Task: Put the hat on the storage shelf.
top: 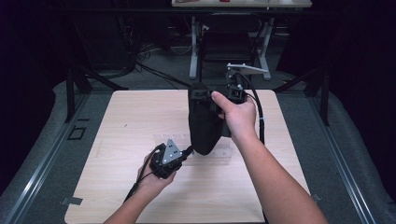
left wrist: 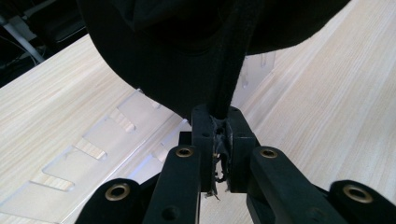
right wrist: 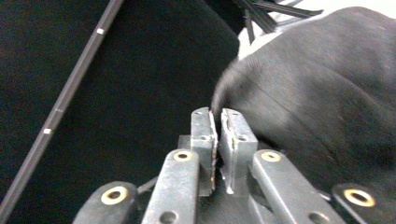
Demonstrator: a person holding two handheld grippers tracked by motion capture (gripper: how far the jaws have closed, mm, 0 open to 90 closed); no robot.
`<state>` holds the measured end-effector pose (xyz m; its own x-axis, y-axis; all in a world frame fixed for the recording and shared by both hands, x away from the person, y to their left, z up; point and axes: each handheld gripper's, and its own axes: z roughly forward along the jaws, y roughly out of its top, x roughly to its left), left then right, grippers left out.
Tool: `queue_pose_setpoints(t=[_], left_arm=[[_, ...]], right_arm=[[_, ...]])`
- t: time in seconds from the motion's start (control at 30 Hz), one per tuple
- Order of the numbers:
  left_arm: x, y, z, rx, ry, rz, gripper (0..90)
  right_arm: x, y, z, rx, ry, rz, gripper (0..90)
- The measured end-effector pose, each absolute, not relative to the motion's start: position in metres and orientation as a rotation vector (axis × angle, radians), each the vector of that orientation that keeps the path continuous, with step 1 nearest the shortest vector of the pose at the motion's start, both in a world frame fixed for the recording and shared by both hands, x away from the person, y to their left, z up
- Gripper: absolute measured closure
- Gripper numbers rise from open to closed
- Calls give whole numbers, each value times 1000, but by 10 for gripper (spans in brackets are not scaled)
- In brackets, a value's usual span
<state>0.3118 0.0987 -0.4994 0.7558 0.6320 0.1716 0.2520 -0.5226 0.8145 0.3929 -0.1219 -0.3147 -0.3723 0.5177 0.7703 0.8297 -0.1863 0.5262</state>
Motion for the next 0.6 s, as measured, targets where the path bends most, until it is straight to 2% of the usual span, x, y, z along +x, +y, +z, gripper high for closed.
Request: queue_pose_setpoints(t=[0.4, 0.6], left_arm=[[312, 105, -505, 2106, 682, 562, 858], [314, 112, -510, 2070, 721, 522, 859]], right_arm=[[392, -133, -310, -1557, -1801, -1619, 763], [389, -140, -309, -1566, -1814, -1628, 759]])
